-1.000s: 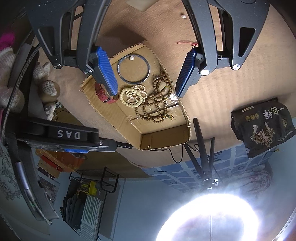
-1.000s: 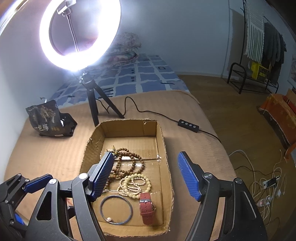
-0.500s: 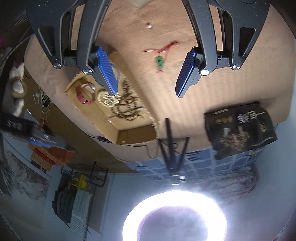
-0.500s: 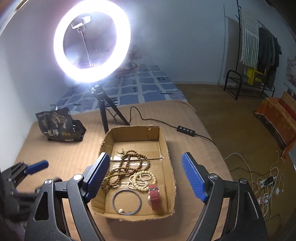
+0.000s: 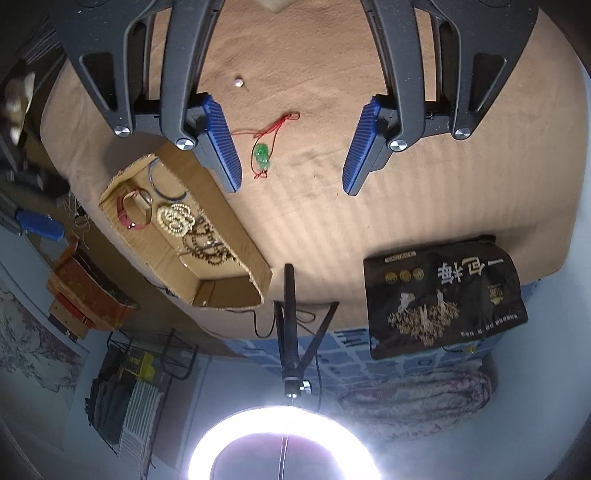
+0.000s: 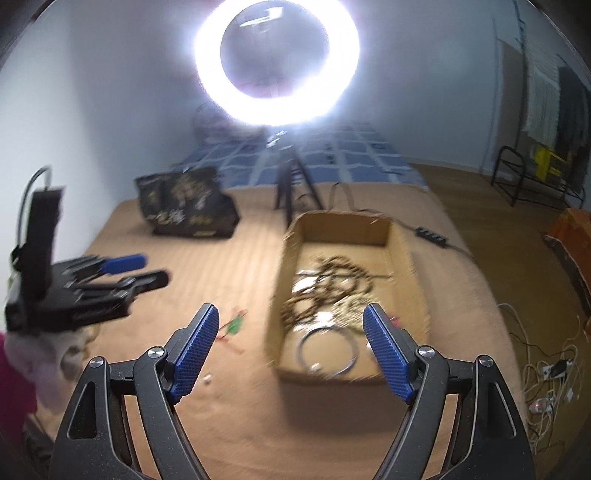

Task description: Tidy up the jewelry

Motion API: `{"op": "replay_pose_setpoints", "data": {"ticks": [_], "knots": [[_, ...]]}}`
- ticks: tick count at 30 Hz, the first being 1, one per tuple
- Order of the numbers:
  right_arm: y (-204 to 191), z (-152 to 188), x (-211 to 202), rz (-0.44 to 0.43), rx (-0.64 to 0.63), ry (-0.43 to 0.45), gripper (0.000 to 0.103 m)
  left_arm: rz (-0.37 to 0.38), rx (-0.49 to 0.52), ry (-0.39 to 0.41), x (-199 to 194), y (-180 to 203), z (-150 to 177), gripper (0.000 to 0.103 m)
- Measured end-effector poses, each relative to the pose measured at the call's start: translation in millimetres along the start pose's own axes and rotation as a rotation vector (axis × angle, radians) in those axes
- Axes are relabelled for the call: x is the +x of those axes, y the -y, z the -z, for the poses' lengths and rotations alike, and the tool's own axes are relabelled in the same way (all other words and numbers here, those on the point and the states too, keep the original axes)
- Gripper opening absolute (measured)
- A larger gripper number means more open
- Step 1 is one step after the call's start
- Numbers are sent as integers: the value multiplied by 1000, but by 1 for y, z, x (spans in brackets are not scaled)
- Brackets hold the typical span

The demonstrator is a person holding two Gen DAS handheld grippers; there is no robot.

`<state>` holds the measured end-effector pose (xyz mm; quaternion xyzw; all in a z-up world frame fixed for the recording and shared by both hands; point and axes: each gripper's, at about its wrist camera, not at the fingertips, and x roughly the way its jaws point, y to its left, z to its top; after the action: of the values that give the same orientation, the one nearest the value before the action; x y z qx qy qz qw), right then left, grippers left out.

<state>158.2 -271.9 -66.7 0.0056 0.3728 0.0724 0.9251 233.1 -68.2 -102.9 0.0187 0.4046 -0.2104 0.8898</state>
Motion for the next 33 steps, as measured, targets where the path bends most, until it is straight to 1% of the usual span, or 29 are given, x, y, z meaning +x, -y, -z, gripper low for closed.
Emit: {"op": "replay_pose_setpoints", "data": {"ticks": [2, 4, 8, 10, 12, 16, 17, 18, 20, 22, 24, 28, 33], "knots": [[-12, 12, 3, -16, -17, -8, 80, 11, -5, -14, 4, -2, 2, 58], [-22, 21, 7, -32, -34, -20, 80, 29, -23, -34, 10, -5, 3, 54], [-39, 44, 26, -86, -64, -80, 80, 43, -26, -62, 21, -7, 6, 52], [-47, 55, 39, -104, -81, -111, 78, 49, -22, -72, 25, -7, 8, 48], [-53, 62, 49, -118, -88, -135, 68, 56, -23, -83, 29, -7, 10, 48], [-63, 76, 69, -165, -75, -173, 59, 66, -24, -110, 41, -9, 14, 47], [-67, 79, 75, -170, -79, -178, 55, 66, -22, -117, 43, -9, 14, 47], [-70, 80, 78, -173, -84, -182, 50, 68, -21, -121, 45, -10, 15, 47], [-76, 86, 88, -173, -100, -193, 43, 73, -21, -138, 52, -11, 16, 41], [-79, 90, 95, -169, -103, -203, 39, 75, -26, -150, 57, -13, 18, 41], [-80, 94, 102, -165, -93, -208, 33, 79, -34, -160, 61, -16, 19, 40], [-82, 96, 111, -153, -78, -207, 30, 95, -45, -178, 69, -17, 21, 40], [-90, 101, 120, -130, -111, -208, 22, 106, -38, -207, 81, -13, 24, 40]]}}
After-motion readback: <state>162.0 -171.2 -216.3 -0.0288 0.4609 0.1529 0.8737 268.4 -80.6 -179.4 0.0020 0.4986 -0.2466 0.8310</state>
